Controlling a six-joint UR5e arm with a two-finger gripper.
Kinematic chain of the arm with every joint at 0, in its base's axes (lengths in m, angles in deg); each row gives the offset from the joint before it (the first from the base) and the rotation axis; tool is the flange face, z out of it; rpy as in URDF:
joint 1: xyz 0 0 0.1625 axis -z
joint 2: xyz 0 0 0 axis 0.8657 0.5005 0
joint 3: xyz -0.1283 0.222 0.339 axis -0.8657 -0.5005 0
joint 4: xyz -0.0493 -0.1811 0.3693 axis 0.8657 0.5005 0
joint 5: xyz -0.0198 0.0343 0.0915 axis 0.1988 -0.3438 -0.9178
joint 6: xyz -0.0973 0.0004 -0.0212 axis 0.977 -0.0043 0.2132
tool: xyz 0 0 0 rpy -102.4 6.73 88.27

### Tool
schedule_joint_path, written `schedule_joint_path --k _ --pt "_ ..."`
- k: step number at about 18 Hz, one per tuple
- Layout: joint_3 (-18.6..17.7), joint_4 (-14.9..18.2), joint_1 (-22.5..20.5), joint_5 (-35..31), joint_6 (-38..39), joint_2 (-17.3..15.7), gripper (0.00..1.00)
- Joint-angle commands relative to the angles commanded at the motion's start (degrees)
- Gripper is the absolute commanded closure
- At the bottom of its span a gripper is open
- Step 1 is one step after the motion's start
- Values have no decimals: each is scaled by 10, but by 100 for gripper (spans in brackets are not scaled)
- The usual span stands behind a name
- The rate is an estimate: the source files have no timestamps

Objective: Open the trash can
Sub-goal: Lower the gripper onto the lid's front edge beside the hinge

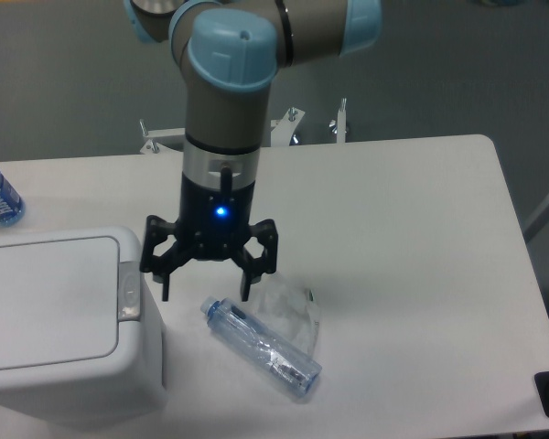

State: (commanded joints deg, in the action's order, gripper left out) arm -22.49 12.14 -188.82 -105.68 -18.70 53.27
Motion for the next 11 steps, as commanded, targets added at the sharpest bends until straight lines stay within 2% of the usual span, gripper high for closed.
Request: schedule_joint_path --k 11 --pt "-4 0 15 -1 7 4 0"
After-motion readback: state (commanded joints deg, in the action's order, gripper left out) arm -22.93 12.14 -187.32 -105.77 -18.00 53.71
